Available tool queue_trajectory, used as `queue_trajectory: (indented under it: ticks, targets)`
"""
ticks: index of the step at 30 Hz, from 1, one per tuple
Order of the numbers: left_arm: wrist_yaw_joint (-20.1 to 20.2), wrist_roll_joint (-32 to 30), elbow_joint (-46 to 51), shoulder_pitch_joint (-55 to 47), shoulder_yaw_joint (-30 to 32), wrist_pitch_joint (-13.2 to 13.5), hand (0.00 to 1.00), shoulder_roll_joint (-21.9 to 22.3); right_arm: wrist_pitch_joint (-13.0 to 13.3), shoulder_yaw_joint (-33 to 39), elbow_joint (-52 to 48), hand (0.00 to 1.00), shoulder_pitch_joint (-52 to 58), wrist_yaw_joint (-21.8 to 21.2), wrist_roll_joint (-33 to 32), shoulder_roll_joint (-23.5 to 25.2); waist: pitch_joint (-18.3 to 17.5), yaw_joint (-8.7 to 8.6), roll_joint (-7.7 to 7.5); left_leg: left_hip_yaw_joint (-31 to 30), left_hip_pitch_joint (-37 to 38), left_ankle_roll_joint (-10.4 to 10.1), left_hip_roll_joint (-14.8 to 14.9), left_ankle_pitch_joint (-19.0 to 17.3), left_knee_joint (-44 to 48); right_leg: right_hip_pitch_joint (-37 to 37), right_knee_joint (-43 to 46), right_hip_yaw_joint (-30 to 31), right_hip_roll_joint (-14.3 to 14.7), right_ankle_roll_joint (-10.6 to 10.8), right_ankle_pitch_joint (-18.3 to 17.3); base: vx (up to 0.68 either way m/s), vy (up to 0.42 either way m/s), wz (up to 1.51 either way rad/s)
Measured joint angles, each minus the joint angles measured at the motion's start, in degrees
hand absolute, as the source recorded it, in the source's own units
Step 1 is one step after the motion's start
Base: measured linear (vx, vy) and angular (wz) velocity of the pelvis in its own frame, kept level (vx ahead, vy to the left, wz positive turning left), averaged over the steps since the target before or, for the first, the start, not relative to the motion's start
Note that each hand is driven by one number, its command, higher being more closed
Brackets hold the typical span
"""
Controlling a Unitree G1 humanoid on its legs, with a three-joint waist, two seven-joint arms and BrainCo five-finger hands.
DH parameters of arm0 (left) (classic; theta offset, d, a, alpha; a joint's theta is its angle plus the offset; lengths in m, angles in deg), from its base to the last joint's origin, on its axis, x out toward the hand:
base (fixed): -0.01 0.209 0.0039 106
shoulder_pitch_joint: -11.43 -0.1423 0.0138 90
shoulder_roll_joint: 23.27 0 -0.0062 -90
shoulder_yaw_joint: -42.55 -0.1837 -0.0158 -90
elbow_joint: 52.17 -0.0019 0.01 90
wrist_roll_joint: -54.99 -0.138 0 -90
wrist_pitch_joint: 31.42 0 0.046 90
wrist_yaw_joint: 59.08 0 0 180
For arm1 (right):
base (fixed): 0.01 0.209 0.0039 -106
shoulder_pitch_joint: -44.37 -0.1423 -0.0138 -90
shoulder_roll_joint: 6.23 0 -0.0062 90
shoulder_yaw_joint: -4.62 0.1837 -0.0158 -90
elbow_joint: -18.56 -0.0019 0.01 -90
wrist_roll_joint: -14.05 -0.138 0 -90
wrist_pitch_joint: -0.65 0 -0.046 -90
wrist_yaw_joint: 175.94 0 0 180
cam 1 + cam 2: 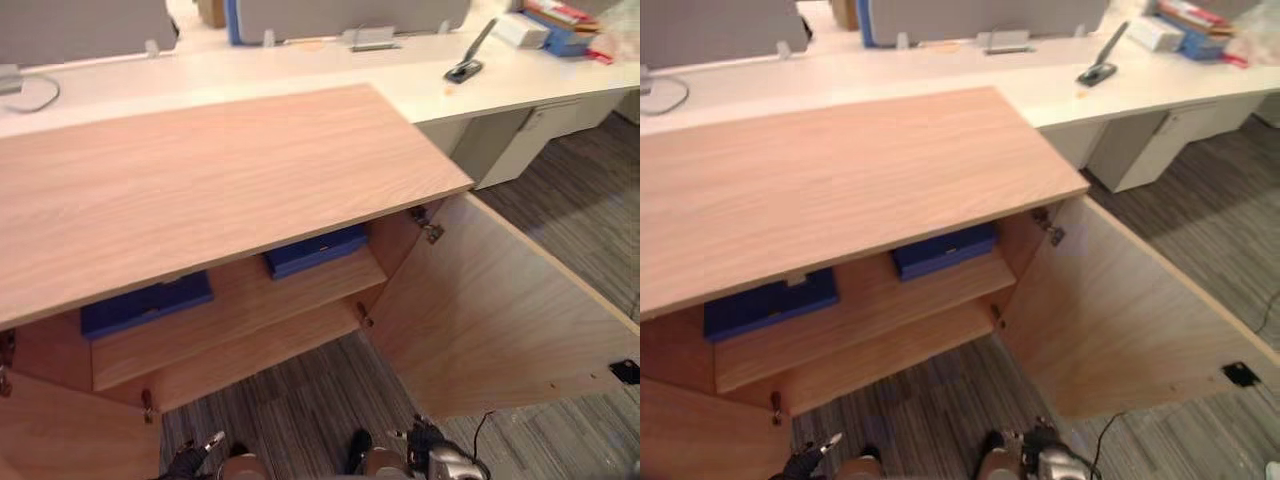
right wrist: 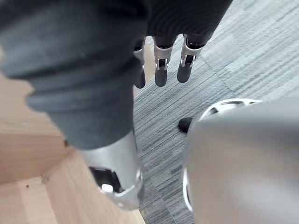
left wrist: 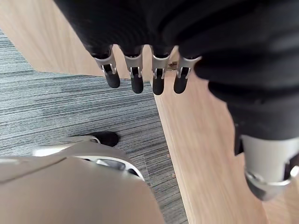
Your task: Walk over to the cabinet, pick up the folder, carry it to the office cabinet, place the folder inside the office cabinet, then close the office cabinet door
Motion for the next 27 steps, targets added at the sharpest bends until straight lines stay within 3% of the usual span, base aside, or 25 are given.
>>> queue_trajectory:
  ticks: [2, 6, 11, 16, 18, 21, 23, 24, 27]
  targets:
    - [0.1, 0.6, 0.0, -0.5, -0.1, 0.0, 0.00, 0.1, 0.3, 0.5, 0.0, 0.00, 1.4, 0.0, -2.7, 0.1, -1.2, -0.08, 0.05, 1.2, 0.9, -0.1, 0.1, 0.1, -1.5, 0.9, -4.6, -0.3, 1.3, -1.2, 1.9, 0.01, -0.015, -0.59]
    - [0.0, 1.9, -1.1, -0.9, -0.4, 0.1, 0.00, 0.4, 1.2, 5.7, 0.2, 0.00, 3.7, 0.1, -4.1, 0.3, -1.2, -0.66, 0.91, 4.4, 5.5, -1.1, 1.4, 0.7, -1.6, 3.5, -6.4, 1.9, 3.5, -0.5, 3.1, 0.04, -0.018, -0.48]
    - [0.0, 4.2, -1.3, -1.4, -1.0, 0.2, 0.00, 0.7, 1.3, 9.2, 0.6, 0.00, 6.2, 0.5, -6.2, 0.8, -2.0, -0.93, 1.74, 7.1, 7.8, -2.3, 3.8, -1.2, 0.6, 6.9, -10.8, 4.0, 6.3, -1.1, 4.8, 0.01, -0.023, -0.33]
    - [0.0, 5.3, -2.2, -1.4, -1.0, 0.2, 0.00, 1.0, 1.3, 11.2, 0.8, 0.00, 7.8, 0.6, -7.7, 1.0, -2.4, -1.02, 2.84, 8.7, 8.5, -2.6, 5.0, -3.6, 2.4, 7.2, -11.6, 6.0, 7.5, -1.1, 4.7, -0.02, 0.013, -0.23]
    - [0.0, 6.7, -2.3, -1.6, -0.9, 0.3, 0.00, 1.5, 1.3, 11.2, 0.7, 0.00, 7.7, 0.6, -7.7, 0.7, -2.1, -0.71, 3.62, 8.7, 8.3, -3.0, 5.8, -6.6, 5.7, 7.0, -11.9, 8.1, 8.4, -1.3, 4.5, -0.03, 0.057, -0.52]
    - [0.0, 7.1, -2.5, -2.8, 0.0, 0.3, 0.00, 2.5, 1.6, 10.4, 0.7, 0.00, 7.5, 0.7, -7.8, -0.1, -2.9, -0.01, 4.78, -2.2, 6.2, -1.6, 2.3, -12.5, 9.3, 5.2, -11.9, 11.7, 9.7, -1.6, 4.4, 0.00, 0.111, -0.72]
    - [-0.1, 7.3, -2.8, -2.9, 0.2, 0.4, 0.00, 2.9, 1.7, 8.6, 0.8, 0.00, 7.1, 0.8, -7.8, -0.7, -3.2, 0.78, 5.06, -12.3, 5.1, 1.0, -2.6, -14.9, 9.7, 3.0, -11.9, 14.7, 10.5, -2.0, 4.7, 0.04, 0.135, -0.78]
    - [0.0, 7.8, -2.8, -2.9, 0.3, 0.4, 0.00, 2.9, 1.9, 7.7, 1.5, 0.00, 6.4, 0.8, -7.8, -1.3, -3.4, 1.13, 5.01, -17.7, 4.6, 4.7, -4.9, -13.9, 10.5, 1.9, -11.9, 16.7, 11.2, -2.4, 5.9, 0.14, 0.136, -0.85]
    - [0.0, 8.4, -3.2, -2.7, 1.6, 0.5, 0.00, 4.1, 2.0, 8.5, 2.7, 0.00, 5.2, 0.6, -7.8, -1.7, -4.0, 0.92, 6.31, -18.2, 4.4, 4.8, -6.1, -13.6, 11.6, 0.8, -11.5, 18.9, 11.2, -1.4, 7.1, 0.11, 0.104, -0.61]
